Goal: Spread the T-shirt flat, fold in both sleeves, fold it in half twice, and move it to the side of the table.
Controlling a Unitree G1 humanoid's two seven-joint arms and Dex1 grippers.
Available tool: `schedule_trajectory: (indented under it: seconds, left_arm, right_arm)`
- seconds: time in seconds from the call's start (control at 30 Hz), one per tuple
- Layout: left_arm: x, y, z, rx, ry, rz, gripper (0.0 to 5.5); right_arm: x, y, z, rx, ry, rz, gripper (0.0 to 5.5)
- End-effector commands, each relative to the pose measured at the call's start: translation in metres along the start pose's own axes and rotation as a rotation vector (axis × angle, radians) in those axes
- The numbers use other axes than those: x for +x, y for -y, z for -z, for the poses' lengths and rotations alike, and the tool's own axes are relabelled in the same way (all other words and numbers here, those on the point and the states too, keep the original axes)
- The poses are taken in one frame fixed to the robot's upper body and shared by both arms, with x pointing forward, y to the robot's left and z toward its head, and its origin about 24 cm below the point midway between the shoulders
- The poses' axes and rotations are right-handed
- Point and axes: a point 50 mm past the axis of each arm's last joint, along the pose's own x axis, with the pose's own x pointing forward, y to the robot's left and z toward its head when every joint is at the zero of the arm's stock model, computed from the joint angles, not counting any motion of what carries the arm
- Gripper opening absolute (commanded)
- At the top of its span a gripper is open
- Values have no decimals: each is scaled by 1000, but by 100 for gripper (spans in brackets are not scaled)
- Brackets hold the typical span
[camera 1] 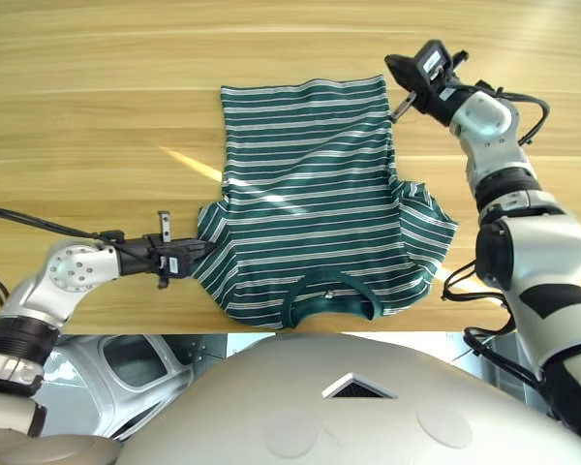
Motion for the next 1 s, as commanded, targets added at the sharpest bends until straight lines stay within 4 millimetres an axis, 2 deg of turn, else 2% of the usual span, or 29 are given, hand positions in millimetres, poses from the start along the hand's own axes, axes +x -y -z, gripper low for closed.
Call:
schedule_trajectory:
  seconds: [0.03,0.13,0.3,0.33,0.47,0.6,0.67,0.83,0.93,1.0]
  left_arm:
    - [-16,-15,15,44,-123,-73,2]
    - [-19,-15,22,48,-169,-95,2]
    - [-21,-8,19,32,-119,-118,2]
    - [-24,-9,16,24,-89,-137,23]
    - [-50,-10,-9,-7,68,-183,84]
    - [-92,-5,-10,-34,-17,-180,150]
    - [-101,3,-11,-47,-57,-126,197]
    - [-84,18,-14,-8,-99,-12,265]
    - [-65,29,-14,-6,-79,27,310]
    - [-53,33,-13,-1,-60,41,321]
  right_arm:
    - [-36,8,1,-49,72,-85,0]
    - [-52,8,1,-67,96,-104,0]
    - [-56,12,2,-39,102,-60,0]
    - [-56,12,2,-34,106,-54,0]
    - [-59,14,3,-23,106,-34,0]
    - [-59,15,2,-25,112,-29,0]
    - [-60,14,2,-26,111,-29,0]
    - [-65,14,4,-23,108,-18,0]
    - [-65,13,4,-18,110,-22,0]
    - [-65,13,5,-15,106,-22,0]
